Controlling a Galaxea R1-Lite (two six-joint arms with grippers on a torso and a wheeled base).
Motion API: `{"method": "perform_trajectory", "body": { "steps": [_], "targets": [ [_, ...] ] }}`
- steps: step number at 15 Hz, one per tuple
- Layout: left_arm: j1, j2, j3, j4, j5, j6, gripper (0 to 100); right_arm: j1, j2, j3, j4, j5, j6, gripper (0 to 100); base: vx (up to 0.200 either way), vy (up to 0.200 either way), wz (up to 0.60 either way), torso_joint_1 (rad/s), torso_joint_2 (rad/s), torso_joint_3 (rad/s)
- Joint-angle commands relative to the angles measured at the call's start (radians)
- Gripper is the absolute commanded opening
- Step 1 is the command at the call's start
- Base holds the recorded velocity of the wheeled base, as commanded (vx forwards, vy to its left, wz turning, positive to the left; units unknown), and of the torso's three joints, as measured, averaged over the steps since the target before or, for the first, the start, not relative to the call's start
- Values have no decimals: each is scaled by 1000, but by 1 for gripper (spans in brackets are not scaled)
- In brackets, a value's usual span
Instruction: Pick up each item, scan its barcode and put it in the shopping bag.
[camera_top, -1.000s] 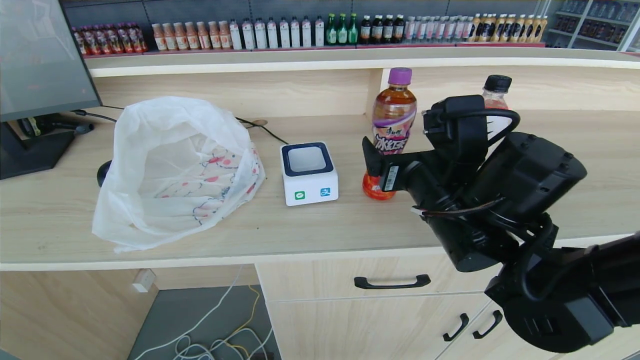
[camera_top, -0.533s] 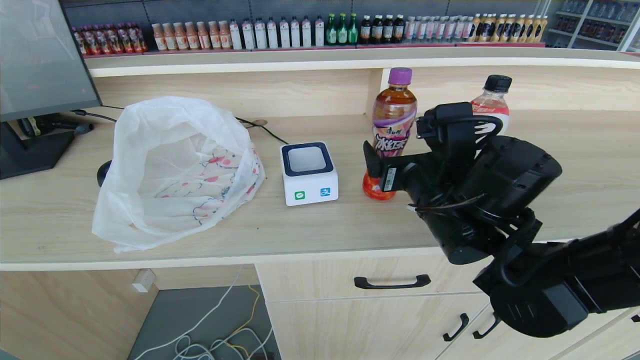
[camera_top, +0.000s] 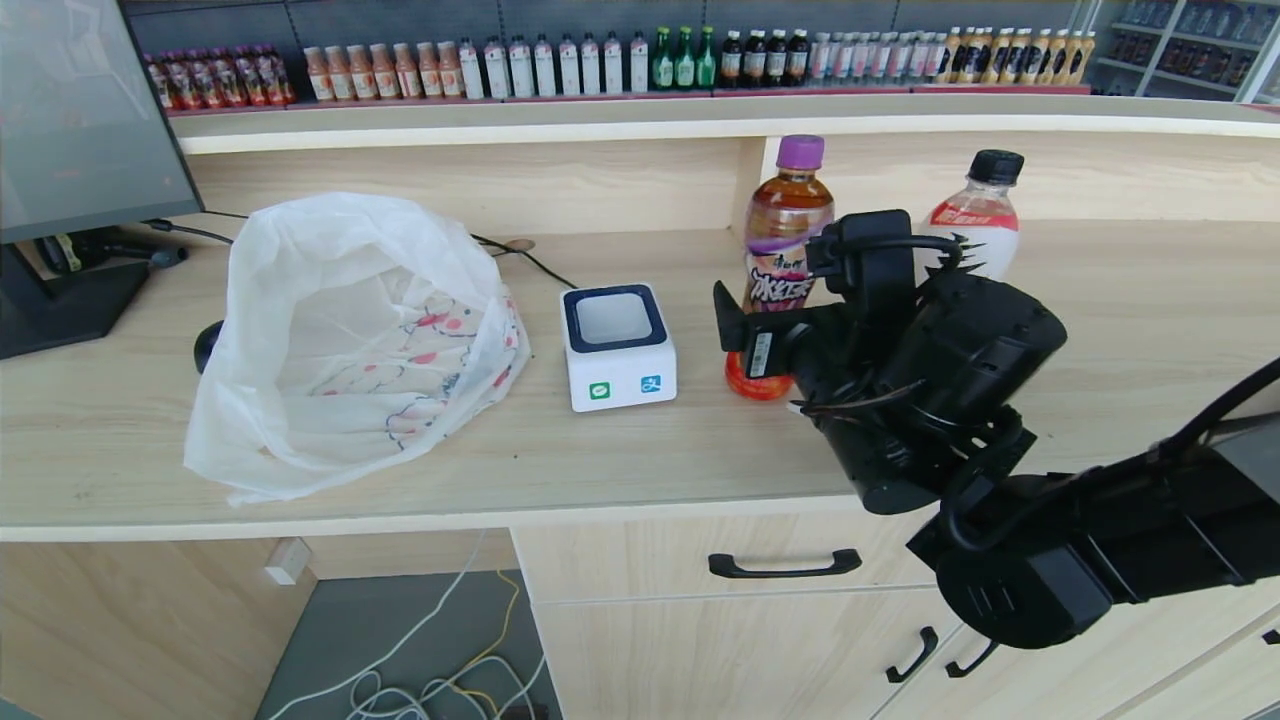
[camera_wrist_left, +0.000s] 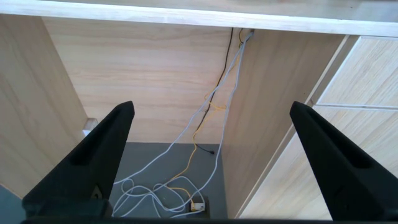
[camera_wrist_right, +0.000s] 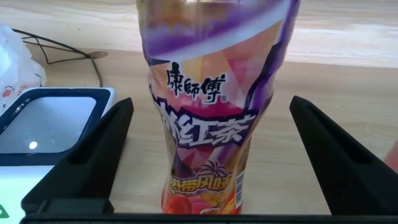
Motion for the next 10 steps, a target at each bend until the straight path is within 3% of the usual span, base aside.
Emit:
{"method": "perform_trajectory", "body": {
  "steps": [1,10],
  "targets": [
    [0,0,0,0,0,0,100,0,13,2,-2,0,-1,100,0,0,0,0,0,0],
    [0,0,0,0,0,0,100,-46,57,-55,-28,1,7,100,0,0,0,0,0,0]
  ]
}}
